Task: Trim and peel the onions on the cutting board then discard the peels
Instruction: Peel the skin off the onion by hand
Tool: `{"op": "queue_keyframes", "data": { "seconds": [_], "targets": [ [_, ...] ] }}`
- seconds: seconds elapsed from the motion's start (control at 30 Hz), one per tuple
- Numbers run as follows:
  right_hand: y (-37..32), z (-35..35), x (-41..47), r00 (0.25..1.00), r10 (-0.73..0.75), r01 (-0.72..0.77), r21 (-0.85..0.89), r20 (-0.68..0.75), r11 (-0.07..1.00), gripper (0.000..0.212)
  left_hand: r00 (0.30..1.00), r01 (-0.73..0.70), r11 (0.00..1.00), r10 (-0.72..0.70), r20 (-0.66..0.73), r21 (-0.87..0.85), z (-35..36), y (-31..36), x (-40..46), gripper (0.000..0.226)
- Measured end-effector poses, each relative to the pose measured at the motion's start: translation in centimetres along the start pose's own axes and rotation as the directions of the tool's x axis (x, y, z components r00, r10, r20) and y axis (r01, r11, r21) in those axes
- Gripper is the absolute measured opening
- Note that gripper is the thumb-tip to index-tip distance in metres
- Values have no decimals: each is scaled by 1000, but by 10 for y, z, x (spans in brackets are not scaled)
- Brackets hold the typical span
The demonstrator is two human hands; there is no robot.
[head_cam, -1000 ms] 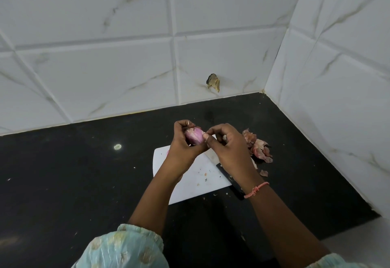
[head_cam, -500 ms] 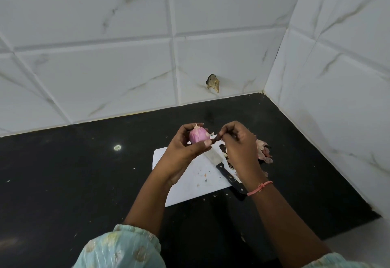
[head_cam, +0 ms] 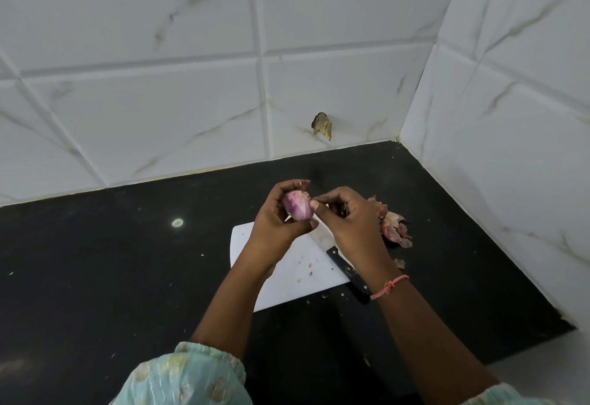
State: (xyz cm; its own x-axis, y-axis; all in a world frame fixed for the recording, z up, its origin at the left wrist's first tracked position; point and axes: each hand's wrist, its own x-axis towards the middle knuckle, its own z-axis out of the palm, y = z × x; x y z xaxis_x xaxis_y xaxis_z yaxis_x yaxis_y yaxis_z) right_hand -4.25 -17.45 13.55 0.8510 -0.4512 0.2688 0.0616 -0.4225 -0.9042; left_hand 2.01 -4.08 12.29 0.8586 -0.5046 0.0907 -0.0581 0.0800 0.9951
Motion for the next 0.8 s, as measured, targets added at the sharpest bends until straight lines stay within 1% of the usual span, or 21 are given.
{"op": "queue_keyframes", "data": {
  "seconds": [0.07, 0.17, 0.27, 0.33, 0.4, 0.6, 0.7, 0.8],
  "targets": [
    [2, 0, 0, 1000, 14, -14, 9, -7, 1000, 3, 1000, 11, 1000, -11, -11, 11, -1, -2, 1, 61],
    [4, -2, 1, 994, 105, -105, -2, 15, 995, 3, 1000, 27, 999, -28, -10, -30, -2, -3, 0, 62],
    [2, -1, -1, 978, 207, -208, 96, 14, 973, 8, 1000, 28, 998, -28, 3, -50, 0, 0, 0, 64],
    [2, 1, 0, 972, 233, -234, 129, 23, 964, 12, 999, 30, 997, -29, 13, -65, 2, 2, 0, 64],
    [2, 1, 0, 973, 230, -231, 130, 25, 964, 13, 999, 33, 996, -32, 17, -81, 2, 1, -1, 63],
    [1, 3, -2, 987, 158, -156, 63, -22, 986, 5, 1000, 26, 994, -26, 1, -110, 4, 2, -2, 60],
    [2, 3, -2, 988, 149, -147, 68, -25, 987, 4, 1000, 20, 990, -20, 0, -140, 6, 3, -3, 60],
    [2, 2, -2, 991, 135, -133, 79, -20, 988, 3, 1000, 23, 992, -24, -6, -127, 5, 2, -2, 59]
  ]
}}
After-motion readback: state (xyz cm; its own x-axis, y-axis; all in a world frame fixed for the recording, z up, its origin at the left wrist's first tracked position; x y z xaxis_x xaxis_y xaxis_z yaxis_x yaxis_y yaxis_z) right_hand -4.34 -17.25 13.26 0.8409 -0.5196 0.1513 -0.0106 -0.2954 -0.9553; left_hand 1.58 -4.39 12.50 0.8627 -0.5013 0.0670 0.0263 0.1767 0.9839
